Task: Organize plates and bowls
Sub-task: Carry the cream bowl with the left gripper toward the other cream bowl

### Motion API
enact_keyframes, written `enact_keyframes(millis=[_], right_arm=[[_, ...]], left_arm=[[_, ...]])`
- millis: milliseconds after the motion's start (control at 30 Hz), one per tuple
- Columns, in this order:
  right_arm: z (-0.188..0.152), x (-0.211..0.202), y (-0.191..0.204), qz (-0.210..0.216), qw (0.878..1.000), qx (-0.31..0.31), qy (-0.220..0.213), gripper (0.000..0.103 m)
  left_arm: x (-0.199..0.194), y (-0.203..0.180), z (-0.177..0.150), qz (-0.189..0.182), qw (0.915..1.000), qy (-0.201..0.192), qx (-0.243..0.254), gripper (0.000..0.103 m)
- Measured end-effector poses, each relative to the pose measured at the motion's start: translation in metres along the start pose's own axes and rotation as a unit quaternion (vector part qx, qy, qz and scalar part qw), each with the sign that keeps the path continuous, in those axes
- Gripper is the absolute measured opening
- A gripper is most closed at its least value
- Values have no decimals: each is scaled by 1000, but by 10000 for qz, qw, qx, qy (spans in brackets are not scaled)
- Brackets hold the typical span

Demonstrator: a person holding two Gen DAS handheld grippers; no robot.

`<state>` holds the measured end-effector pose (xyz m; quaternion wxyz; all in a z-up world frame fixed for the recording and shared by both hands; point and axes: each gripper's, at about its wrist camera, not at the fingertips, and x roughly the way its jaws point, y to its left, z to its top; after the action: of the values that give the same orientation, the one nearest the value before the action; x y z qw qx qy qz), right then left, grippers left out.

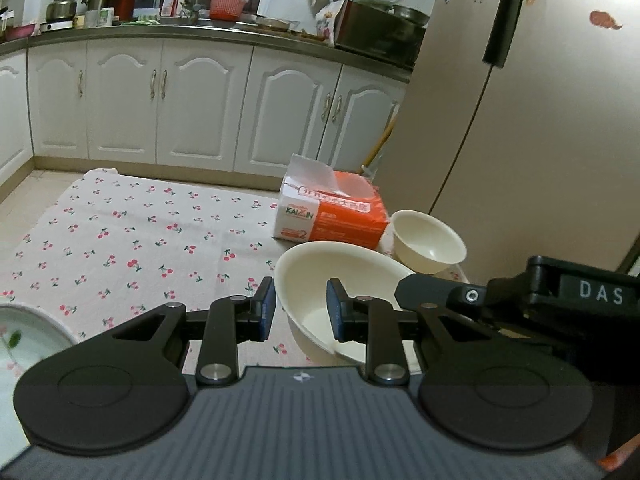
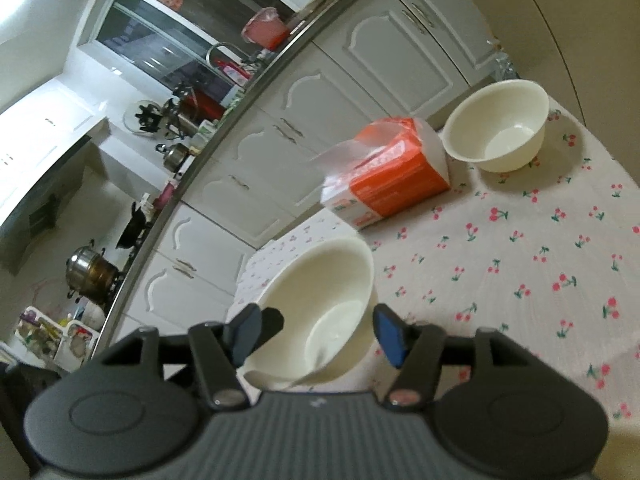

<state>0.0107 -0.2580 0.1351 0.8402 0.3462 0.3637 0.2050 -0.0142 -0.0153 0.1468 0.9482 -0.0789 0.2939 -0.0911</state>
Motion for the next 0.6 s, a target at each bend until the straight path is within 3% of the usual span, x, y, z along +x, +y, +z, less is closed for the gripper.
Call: enact_keyframes(millis=[600], right_arm=[[-64, -56, 36, 37, 9973, -677, -290, 70]], left_arm=[[-66, 0, -51, -279, 9994, -103, 148, 29]])
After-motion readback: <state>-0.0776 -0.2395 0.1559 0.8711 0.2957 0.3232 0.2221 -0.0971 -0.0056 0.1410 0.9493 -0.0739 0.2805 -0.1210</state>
